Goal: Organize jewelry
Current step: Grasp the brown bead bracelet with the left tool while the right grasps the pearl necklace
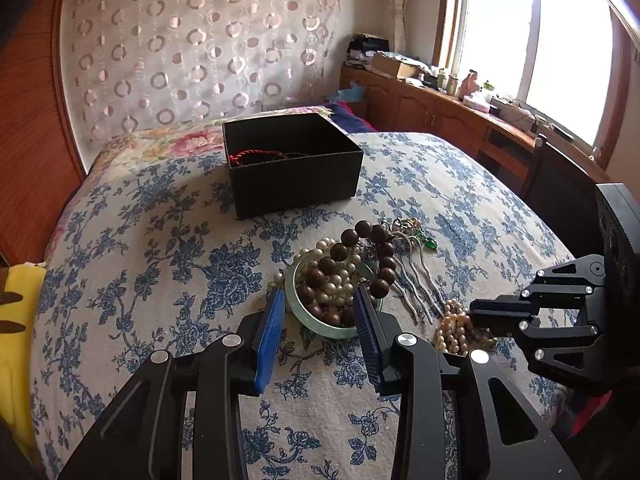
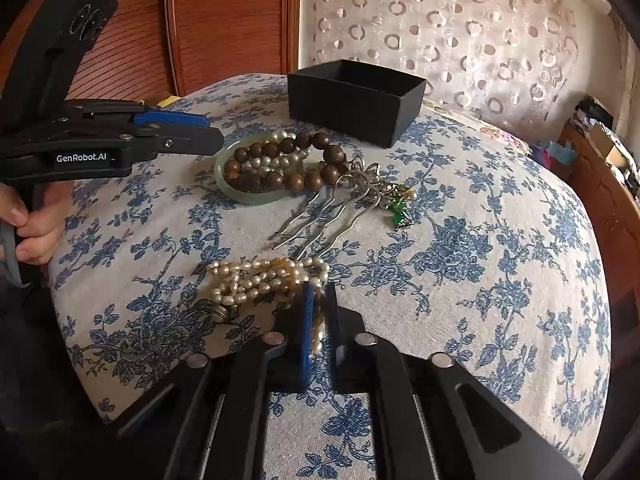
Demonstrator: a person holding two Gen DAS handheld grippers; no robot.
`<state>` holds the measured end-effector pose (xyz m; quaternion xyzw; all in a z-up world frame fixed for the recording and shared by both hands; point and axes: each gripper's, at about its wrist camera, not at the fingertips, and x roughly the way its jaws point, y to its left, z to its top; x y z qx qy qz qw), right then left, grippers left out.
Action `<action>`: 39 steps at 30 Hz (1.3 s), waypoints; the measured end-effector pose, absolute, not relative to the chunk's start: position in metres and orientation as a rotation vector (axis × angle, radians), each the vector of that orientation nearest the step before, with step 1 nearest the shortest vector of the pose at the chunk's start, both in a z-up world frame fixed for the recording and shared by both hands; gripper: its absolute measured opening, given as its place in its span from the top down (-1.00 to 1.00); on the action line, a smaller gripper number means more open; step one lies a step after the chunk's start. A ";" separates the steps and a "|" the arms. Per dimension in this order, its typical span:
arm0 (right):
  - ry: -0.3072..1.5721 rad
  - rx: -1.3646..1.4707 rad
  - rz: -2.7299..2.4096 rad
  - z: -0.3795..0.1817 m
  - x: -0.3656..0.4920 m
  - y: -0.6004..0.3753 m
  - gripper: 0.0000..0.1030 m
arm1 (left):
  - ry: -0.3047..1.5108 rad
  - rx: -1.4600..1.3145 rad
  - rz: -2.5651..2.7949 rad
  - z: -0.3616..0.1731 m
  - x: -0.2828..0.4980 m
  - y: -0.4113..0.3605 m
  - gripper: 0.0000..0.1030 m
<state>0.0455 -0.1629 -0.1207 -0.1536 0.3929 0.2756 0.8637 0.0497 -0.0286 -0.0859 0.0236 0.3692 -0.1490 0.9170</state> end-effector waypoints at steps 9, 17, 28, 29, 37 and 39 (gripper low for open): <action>0.757 -0.271 0.466 -0.102 0.062 -0.195 0.89 | 0.749 0.102 -0.317 -0.081 0.063 -0.044 0.33; 0.726 -0.237 0.440 -0.090 0.070 -0.209 0.89 | 0.764 0.124 -0.350 -0.081 0.083 -0.057 0.33; 0.734 -0.216 0.441 -0.095 0.074 -0.214 0.89 | 0.816 0.184 -0.384 -0.093 0.114 -0.074 0.33; 0.733 -0.216 0.441 -0.096 0.075 -0.215 0.88 | 0.823 0.193 -0.386 -0.094 0.115 -0.076 0.33; 0.733 -0.216 0.442 -0.095 0.074 -0.215 0.88 | 0.830 0.218 -0.392 -0.097 0.120 -0.080 0.35; 0.731 -0.216 0.441 -0.095 0.074 -0.215 0.88 | 0.834 0.225 -0.388 -0.098 0.122 -0.079 0.63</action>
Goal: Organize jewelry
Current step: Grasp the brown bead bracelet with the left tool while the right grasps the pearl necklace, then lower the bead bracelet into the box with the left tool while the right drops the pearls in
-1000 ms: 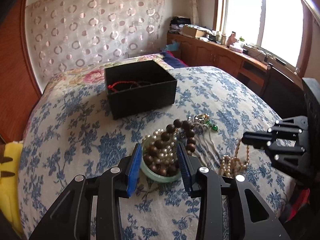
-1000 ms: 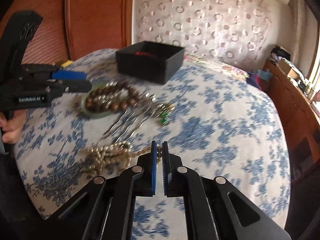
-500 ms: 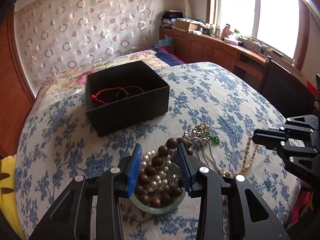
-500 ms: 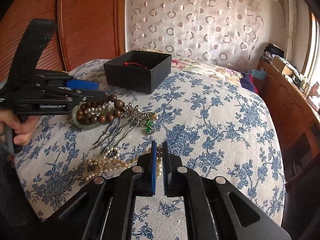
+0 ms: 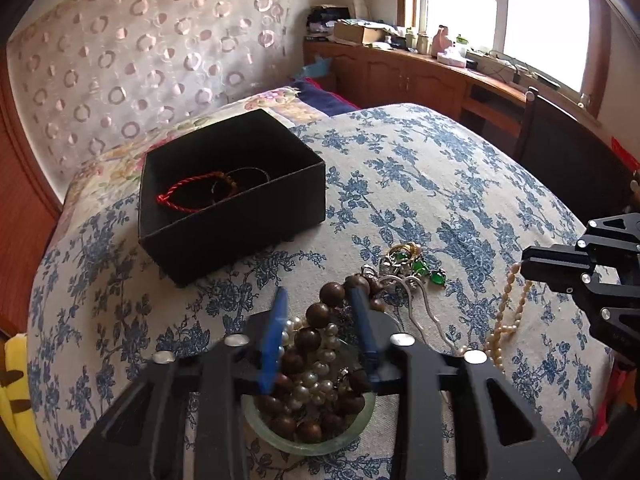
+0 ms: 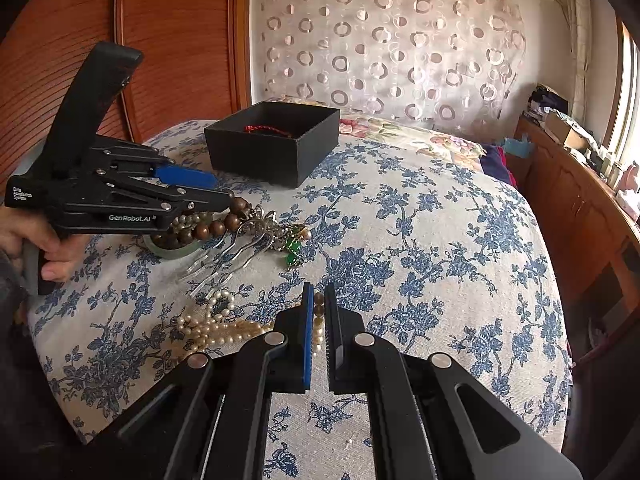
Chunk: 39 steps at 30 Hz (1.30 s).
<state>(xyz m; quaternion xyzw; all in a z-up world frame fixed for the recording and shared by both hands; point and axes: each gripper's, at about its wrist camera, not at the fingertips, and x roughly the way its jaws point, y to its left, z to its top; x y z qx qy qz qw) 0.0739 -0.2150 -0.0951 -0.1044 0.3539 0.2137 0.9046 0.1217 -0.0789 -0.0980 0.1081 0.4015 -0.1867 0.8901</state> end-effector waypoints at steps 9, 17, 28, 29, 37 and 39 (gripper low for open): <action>0.688 -0.201 0.437 -0.081 0.073 -0.221 0.88 | 0.779 0.188 -0.394 -0.079 0.107 -0.069 0.77; 0.620 -0.227 0.440 -0.051 0.071 -0.214 0.89 | 0.672 0.124 -0.384 -0.037 0.086 -0.056 0.77; 0.533 -0.266 0.427 -0.008 0.078 -0.210 0.89 | 0.556 0.145 -0.387 0.013 0.074 -0.059 0.77; 0.521 -0.267 0.428 -0.002 0.079 -0.210 0.89 | 0.549 0.145 -0.385 0.016 0.073 -0.059 0.77; 0.472 -0.245 0.438 0.029 0.095 -0.209 0.89 | 0.541 0.127 -0.354 0.017 0.075 -0.048 0.77; 0.464 -0.244 0.441 0.034 0.098 -0.207 0.89 | 0.540 0.124 -0.348 0.017 0.075 -0.044 0.77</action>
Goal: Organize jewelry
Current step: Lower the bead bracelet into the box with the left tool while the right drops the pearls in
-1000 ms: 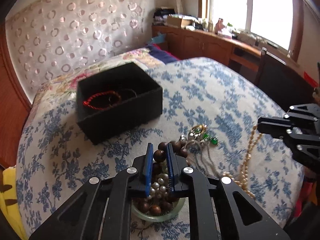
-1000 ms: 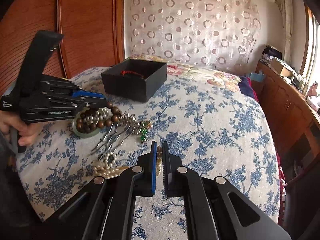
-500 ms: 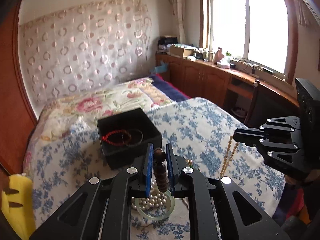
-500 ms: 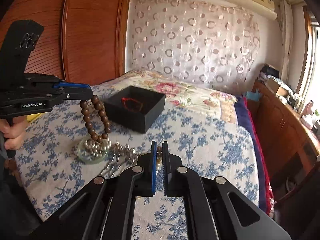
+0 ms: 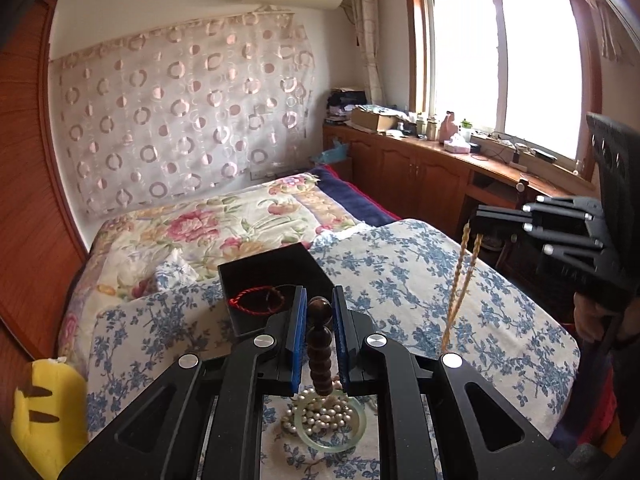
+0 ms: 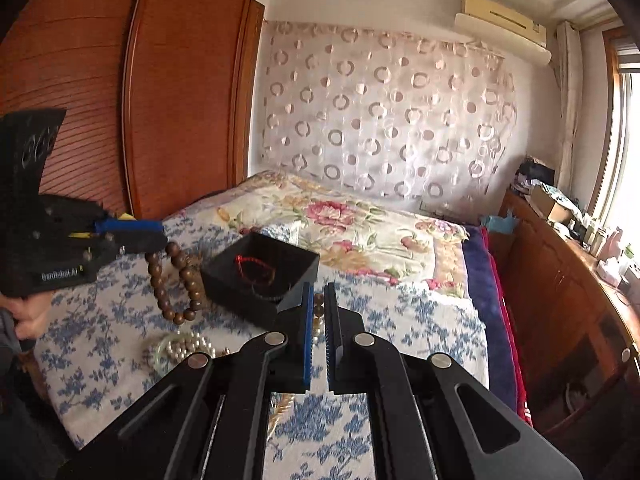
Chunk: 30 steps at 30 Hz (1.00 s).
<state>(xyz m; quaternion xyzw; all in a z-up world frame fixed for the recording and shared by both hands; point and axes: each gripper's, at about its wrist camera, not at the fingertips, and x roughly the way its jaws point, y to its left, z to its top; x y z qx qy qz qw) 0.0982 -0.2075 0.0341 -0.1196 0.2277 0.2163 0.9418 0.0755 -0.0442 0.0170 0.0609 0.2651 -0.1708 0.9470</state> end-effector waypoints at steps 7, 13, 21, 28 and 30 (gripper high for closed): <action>0.419 -0.244 0.452 0.060 0.110 -0.198 0.89 | 0.530 0.120 -0.322 0.021 0.081 -0.034 0.77; 0.381 -0.273 0.458 0.084 0.124 -0.182 0.89 | 0.533 0.153 -0.293 0.018 0.096 -0.030 0.77; 0.364 -0.274 0.491 0.100 0.143 -0.165 0.89 | 0.557 0.132 -0.249 0.012 0.118 -0.012 0.77; 0.354 -0.274 0.508 0.107 0.157 -0.148 0.89 | 0.553 0.121 -0.235 0.016 0.127 0.000 0.77; 0.356 -0.273 0.512 0.108 0.162 -0.145 0.89 | 0.548 0.120 -0.238 0.019 0.128 0.002 0.77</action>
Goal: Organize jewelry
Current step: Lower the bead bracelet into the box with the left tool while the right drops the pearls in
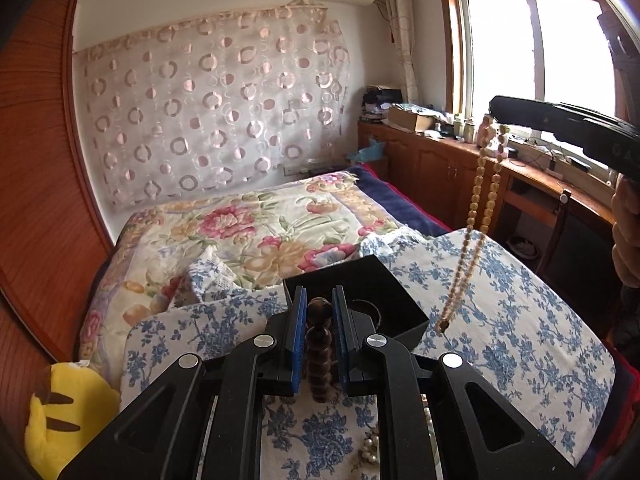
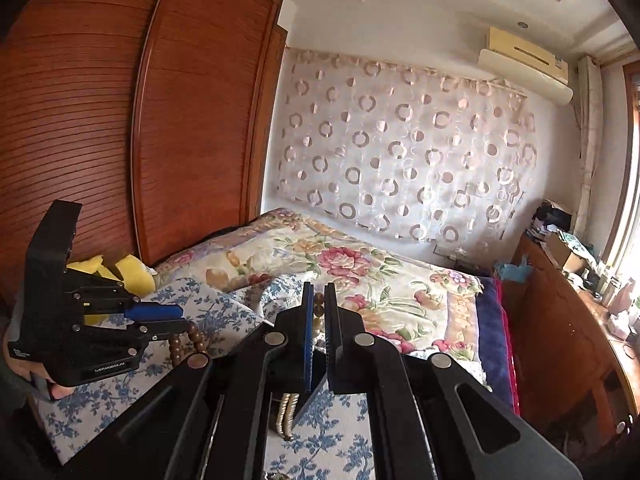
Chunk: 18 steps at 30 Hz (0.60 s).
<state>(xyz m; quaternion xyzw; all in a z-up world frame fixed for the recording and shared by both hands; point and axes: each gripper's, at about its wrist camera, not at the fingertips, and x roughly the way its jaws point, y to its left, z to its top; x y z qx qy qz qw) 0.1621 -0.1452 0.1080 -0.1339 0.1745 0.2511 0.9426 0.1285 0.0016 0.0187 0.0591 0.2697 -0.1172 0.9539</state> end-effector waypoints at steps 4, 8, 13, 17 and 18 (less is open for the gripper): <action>0.355 -0.273 0.520 0.110 0.174 -0.139 0.89 | 0.543 0.110 -0.246 0.023 0.136 0.002 0.77; 0.359 -0.264 0.521 0.111 0.184 -0.137 0.89 | 0.543 0.103 -0.256 0.026 0.148 0.002 0.77; 0.374 -0.247 0.536 0.113 0.203 -0.135 0.89 | 0.550 0.096 -0.277 0.026 0.162 -0.001 0.77; 0.391 -0.228 0.558 0.113 0.215 -0.138 0.89 | 0.569 0.090 -0.292 0.018 0.173 -0.004 0.77; 0.389 -0.232 0.560 0.113 0.216 -0.137 0.89 | 0.578 0.086 -0.298 0.014 0.177 -0.005 0.77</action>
